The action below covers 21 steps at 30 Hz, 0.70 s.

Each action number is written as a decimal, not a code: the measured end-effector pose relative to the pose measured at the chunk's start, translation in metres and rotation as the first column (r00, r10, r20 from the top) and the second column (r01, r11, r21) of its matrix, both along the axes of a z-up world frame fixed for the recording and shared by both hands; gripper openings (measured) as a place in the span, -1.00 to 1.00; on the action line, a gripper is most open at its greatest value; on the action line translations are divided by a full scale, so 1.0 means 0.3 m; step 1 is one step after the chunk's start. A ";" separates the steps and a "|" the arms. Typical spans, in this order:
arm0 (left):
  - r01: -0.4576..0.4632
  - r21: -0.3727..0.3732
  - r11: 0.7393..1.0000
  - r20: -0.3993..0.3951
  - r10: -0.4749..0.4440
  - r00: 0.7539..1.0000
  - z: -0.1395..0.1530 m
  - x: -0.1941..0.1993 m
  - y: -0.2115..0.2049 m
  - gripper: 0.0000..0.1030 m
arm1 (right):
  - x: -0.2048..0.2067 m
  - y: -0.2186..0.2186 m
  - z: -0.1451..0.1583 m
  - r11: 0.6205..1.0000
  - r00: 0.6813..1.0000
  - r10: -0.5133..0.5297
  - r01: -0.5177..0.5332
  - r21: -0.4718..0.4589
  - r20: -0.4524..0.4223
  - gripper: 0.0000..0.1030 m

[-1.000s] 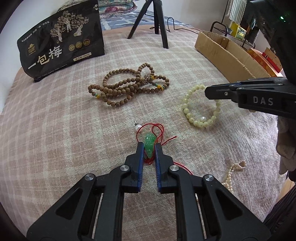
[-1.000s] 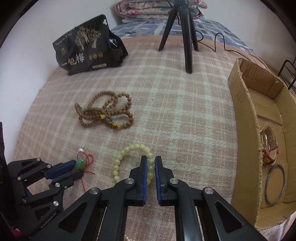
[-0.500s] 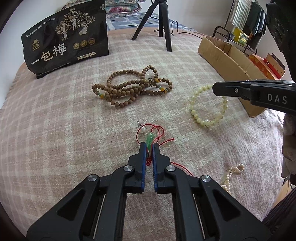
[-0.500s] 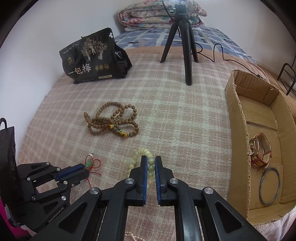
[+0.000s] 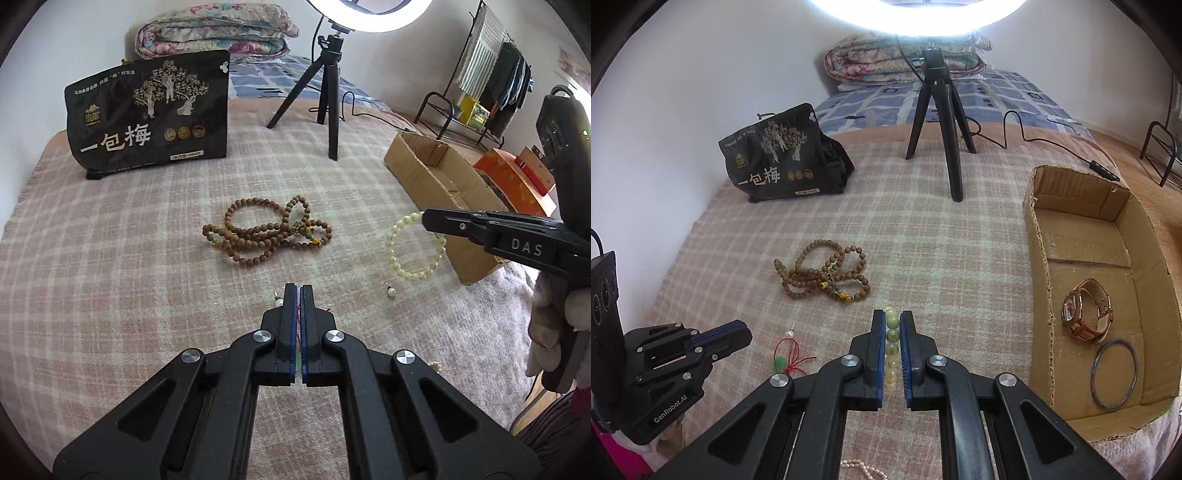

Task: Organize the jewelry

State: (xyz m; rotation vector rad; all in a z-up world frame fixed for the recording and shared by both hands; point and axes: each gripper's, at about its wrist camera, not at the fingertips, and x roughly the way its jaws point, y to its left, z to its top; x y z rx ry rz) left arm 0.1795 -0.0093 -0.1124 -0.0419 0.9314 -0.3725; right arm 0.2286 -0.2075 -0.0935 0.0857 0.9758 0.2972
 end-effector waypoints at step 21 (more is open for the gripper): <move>-0.016 0.097 0.995 -0.145 0.030 0.989 -0.189 -0.014 -0.056 -0.41 | -0.016 0.009 -0.008 0.999 0.999 0.034 -0.035 -0.012 -0.014 -0.90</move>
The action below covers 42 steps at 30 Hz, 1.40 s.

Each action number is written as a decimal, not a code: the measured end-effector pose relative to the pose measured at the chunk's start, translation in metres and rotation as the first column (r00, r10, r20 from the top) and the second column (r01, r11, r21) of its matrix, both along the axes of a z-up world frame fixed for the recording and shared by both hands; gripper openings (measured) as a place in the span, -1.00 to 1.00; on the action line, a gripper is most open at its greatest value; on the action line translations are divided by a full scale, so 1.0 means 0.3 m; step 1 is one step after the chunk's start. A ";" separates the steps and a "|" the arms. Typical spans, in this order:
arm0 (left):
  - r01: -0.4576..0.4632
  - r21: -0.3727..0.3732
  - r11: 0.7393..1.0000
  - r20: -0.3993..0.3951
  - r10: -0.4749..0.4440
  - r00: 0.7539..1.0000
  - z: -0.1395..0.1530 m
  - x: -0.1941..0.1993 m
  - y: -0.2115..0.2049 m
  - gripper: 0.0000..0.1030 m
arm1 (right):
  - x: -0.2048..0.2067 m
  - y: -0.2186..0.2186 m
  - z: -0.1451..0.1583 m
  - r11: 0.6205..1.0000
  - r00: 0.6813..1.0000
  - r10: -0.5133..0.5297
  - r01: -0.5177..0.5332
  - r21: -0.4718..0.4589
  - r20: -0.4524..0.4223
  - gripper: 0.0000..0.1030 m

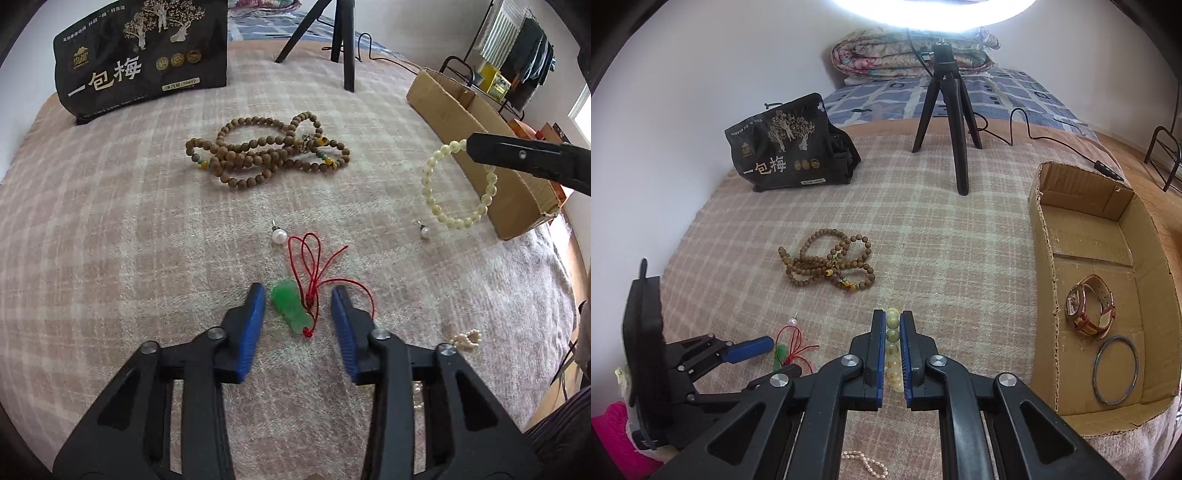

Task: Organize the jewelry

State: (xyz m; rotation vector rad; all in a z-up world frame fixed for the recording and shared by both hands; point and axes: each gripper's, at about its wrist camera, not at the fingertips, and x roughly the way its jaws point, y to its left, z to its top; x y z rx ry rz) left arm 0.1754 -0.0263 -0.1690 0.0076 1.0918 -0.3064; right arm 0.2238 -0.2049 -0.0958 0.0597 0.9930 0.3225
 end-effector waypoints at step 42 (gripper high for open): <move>0.122 -0.219 0.968 0.247 -0.066 0.967 0.444 0.034 -0.254 -0.70 | -0.184 -0.399 0.235 0.977 0.965 -0.205 0.191 0.099 0.166 -0.90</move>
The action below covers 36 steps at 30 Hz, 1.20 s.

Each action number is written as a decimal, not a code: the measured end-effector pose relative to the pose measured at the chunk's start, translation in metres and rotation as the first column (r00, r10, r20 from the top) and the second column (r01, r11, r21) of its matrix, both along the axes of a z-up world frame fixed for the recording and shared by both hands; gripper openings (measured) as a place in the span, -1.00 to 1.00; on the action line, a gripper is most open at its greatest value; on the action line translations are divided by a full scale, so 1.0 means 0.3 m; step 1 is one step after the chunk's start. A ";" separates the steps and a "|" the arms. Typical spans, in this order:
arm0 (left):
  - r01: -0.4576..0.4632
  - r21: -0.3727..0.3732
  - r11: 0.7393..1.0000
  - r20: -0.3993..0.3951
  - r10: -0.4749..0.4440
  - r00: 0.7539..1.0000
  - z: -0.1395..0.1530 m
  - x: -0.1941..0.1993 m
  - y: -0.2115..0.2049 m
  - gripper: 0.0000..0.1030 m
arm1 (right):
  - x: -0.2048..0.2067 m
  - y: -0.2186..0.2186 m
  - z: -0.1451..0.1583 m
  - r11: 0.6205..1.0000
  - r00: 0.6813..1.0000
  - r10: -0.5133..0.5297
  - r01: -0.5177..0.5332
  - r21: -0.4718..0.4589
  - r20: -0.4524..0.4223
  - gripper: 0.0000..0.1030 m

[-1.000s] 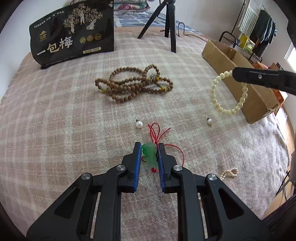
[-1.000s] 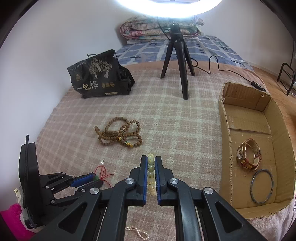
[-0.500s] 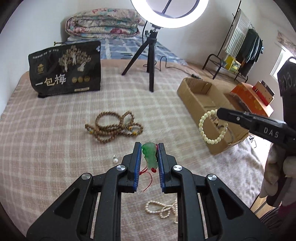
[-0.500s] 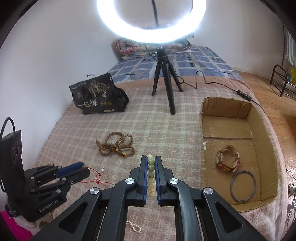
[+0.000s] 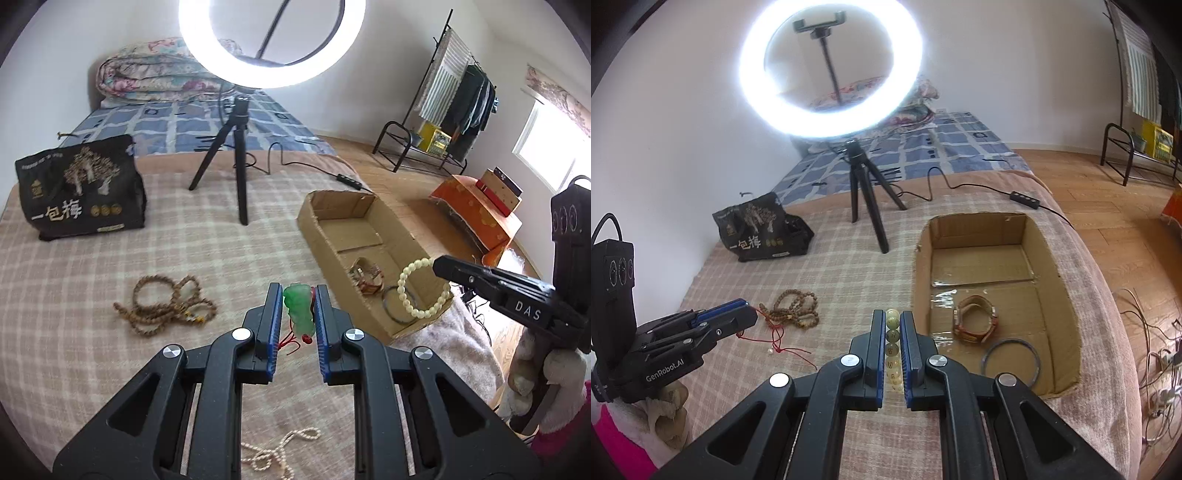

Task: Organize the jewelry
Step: 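Carry pendant and bead bracelet into the box and open both tools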

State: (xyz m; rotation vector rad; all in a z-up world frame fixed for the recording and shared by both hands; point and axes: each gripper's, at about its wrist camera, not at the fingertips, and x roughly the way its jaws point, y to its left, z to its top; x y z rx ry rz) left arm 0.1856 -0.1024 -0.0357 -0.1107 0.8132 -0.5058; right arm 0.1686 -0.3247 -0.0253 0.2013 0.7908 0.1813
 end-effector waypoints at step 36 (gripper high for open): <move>0.076 -0.017 0.997 0.012 -0.076 0.997 -0.023 0.342 -0.456 -0.70 | 0.042 -0.233 -0.143 0.993 0.991 -0.114 0.117 0.035 -0.075 -0.90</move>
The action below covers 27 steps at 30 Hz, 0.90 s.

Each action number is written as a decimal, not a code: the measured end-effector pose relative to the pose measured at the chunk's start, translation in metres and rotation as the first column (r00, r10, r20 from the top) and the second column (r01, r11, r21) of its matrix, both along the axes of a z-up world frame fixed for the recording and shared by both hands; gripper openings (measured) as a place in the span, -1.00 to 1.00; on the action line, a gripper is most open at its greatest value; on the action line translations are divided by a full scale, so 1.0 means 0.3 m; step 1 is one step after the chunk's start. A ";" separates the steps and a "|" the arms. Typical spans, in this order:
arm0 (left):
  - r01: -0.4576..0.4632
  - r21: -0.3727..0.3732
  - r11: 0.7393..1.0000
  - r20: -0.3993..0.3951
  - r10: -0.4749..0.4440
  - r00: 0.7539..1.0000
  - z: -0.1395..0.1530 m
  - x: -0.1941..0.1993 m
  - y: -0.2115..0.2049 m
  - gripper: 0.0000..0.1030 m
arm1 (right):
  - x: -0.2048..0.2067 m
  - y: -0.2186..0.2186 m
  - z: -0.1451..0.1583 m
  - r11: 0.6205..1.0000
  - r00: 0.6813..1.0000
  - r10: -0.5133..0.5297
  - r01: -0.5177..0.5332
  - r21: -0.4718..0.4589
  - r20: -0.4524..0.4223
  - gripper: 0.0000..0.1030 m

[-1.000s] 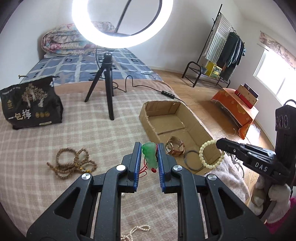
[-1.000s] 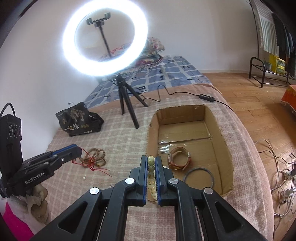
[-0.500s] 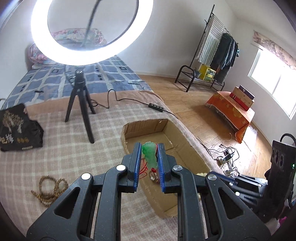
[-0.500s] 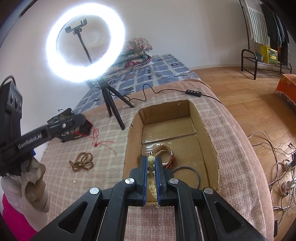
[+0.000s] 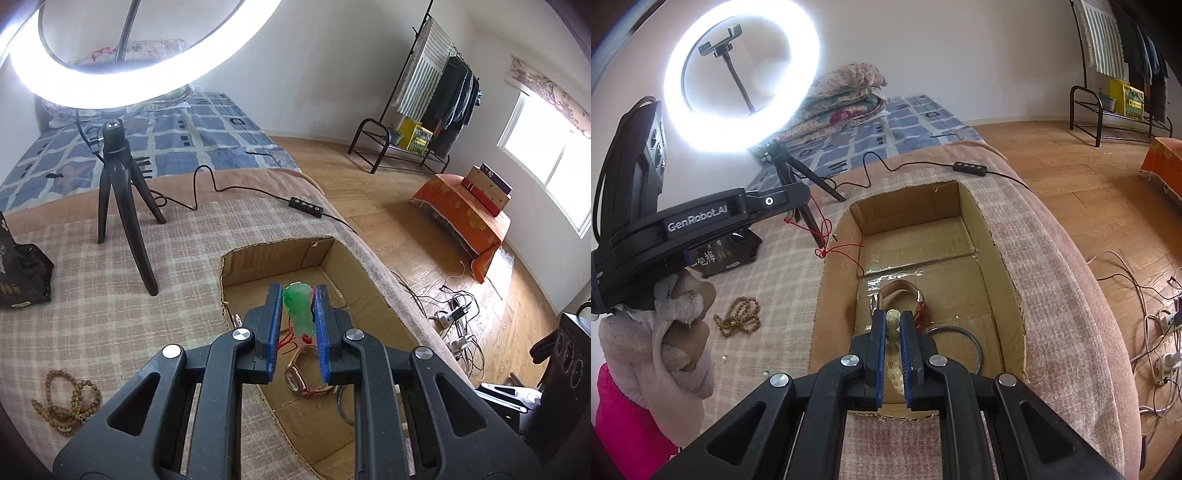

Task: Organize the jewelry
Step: 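Carry pendant and bead bracelet into the box and open both tools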

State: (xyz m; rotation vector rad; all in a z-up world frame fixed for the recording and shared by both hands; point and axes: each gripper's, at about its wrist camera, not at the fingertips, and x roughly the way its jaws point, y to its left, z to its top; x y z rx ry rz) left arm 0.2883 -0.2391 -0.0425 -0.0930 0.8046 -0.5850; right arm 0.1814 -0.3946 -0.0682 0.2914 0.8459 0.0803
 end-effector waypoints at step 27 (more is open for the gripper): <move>-0.042 0.076 0.996 0.026 0.040 0.999 0.050 -0.051 0.069 -0.33 | -0.046 0.044 0.043 0.996 1.000 -0.005 0.005 -0.092 0.002 0.35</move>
